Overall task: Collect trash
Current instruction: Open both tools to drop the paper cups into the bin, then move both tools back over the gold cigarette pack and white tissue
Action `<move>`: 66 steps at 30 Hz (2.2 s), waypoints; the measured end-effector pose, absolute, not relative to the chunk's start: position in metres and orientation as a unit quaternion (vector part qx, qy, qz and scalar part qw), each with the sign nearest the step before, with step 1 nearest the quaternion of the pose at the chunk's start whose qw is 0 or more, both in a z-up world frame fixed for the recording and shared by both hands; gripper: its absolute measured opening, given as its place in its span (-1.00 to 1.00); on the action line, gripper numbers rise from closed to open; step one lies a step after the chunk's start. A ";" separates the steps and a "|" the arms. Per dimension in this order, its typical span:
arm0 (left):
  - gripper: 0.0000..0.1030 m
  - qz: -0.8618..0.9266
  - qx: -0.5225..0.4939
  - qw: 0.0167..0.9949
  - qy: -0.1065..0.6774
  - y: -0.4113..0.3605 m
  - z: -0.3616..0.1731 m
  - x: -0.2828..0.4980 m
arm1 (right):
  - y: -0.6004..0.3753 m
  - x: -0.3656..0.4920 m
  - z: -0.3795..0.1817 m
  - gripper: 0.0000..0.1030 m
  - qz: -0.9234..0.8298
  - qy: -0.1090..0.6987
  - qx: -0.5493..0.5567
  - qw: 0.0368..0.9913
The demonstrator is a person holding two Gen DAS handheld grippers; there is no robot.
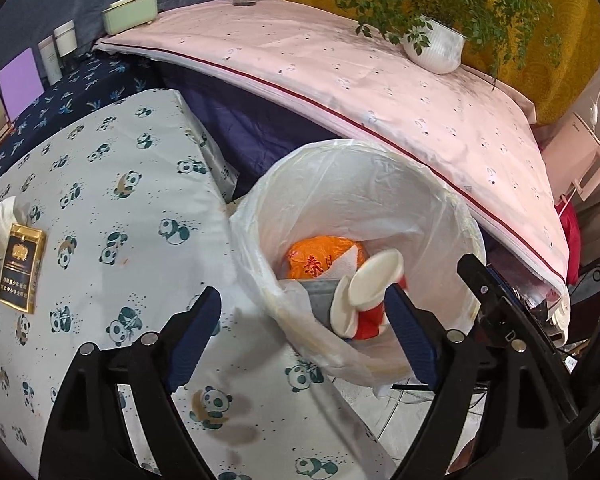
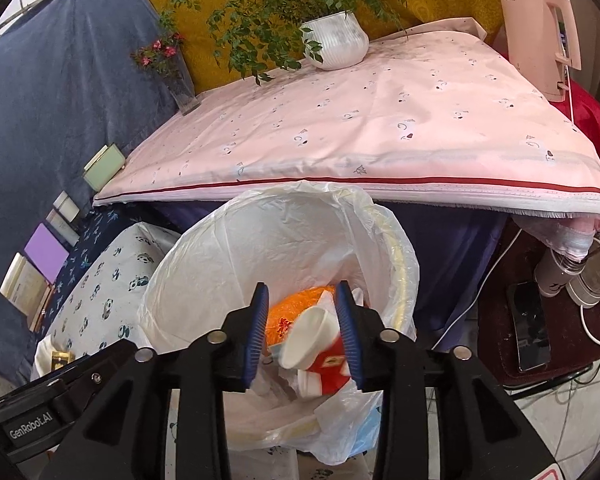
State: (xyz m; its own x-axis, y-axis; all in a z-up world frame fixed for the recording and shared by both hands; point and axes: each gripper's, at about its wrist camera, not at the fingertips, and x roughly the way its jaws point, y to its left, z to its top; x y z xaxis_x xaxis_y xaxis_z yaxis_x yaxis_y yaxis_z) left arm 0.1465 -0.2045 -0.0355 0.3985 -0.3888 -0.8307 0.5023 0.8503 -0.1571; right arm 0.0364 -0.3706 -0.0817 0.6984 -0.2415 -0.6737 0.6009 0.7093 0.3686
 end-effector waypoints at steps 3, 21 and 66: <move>0.55 -0.259 0.052 0.837 0.479 -0.194 -0.034 0.148 | -0.366 0.038 -0.079 -0.29 -0.238 0.305 0.292 0.875; 0.60 -0.178 0.004 0.866 0.466 -0.098 -0.025 0.159 | -0.303 0.053 -0.053 0.09 -0.197 0.310 0.253 0.895; 0.76 0.058 -0.046 0.895 0.440 0.159 -0.039 0.179 | -0.051 0.155 -0.055 0.63 -0.005 0.399 0.093 0.912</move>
State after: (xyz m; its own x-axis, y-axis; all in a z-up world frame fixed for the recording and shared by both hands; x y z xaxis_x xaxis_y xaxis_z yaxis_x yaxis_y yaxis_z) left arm 0.1789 0.1588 -0.0393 0.6067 0.0629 -0.7925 -0.1436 0.9891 -0.0315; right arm 0.1551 -0.0513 -0.0547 0.6821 0.0653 -0.7284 0.0823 0.9828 0.1653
